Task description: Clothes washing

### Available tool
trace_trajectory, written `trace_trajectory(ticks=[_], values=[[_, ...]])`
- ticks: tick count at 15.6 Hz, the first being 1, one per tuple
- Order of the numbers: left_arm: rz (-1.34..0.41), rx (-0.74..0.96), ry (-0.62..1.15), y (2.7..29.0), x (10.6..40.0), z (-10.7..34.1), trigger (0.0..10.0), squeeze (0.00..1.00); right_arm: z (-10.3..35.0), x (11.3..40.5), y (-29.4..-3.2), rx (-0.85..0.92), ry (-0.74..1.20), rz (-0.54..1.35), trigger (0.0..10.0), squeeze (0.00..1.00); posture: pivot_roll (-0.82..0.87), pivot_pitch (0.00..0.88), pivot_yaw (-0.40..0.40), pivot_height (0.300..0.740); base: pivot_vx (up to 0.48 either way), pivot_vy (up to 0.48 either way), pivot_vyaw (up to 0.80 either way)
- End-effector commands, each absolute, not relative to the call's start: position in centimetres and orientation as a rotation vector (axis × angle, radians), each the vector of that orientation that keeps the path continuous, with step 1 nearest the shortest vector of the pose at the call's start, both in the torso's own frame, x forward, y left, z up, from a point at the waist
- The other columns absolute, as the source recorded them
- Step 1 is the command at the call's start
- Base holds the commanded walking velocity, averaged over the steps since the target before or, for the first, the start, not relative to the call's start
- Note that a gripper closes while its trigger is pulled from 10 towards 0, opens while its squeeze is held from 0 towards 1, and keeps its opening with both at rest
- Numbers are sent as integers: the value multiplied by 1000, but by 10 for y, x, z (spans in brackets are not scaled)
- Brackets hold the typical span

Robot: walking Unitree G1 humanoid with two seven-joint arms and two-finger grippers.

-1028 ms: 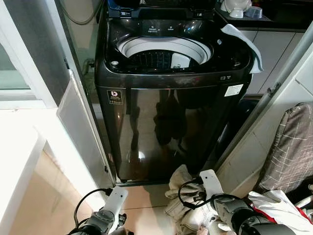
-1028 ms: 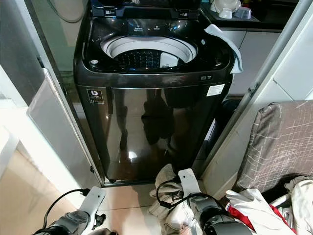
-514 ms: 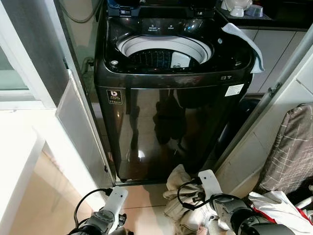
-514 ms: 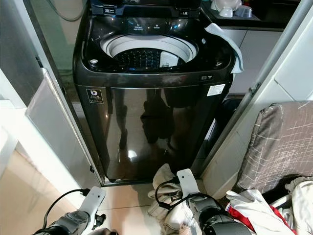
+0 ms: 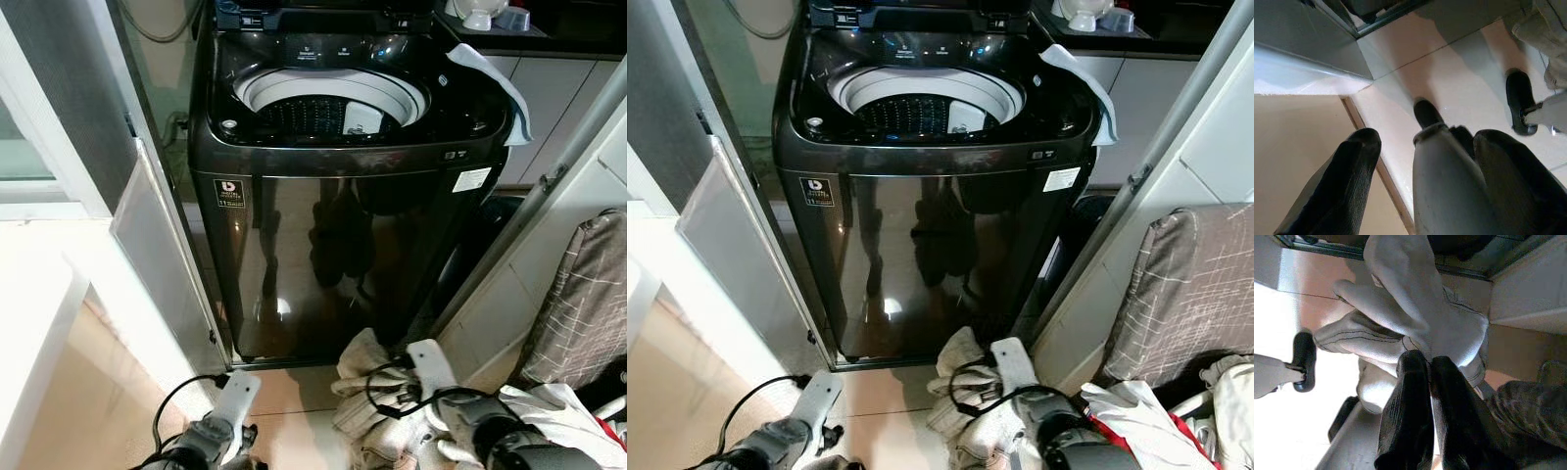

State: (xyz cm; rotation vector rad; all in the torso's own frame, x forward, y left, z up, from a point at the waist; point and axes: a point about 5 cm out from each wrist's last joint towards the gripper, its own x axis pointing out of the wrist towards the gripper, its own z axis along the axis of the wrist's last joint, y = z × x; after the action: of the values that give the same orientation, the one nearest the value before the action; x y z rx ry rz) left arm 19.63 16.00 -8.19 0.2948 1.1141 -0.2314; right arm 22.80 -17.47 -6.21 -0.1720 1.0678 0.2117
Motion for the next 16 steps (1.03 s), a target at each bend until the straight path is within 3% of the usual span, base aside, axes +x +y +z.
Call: trace_trajectory(ticks=[1,4,10,16], values=[[-216,273,1110,158,198,-81,10000,0,-61,229,-178,-170,1071,200,0,0,-8,0,-44,740,0,0,0],[-214,324,1119,162,202,-79,10000,0,-62,226,-181,-175,1075,202,0,0,0,0,-23,740,0,0,0],[-229,316,1121,159,205,-77,10000,0,-65,226,-159,-138,1068,226,0,0,6,0,-9,740,0,0,0],[-259,345,1123,157,203,-79,10000,0,-63,227,-169,-147,1068,201,0,0,-22,0,-7,740,0,0,0]])
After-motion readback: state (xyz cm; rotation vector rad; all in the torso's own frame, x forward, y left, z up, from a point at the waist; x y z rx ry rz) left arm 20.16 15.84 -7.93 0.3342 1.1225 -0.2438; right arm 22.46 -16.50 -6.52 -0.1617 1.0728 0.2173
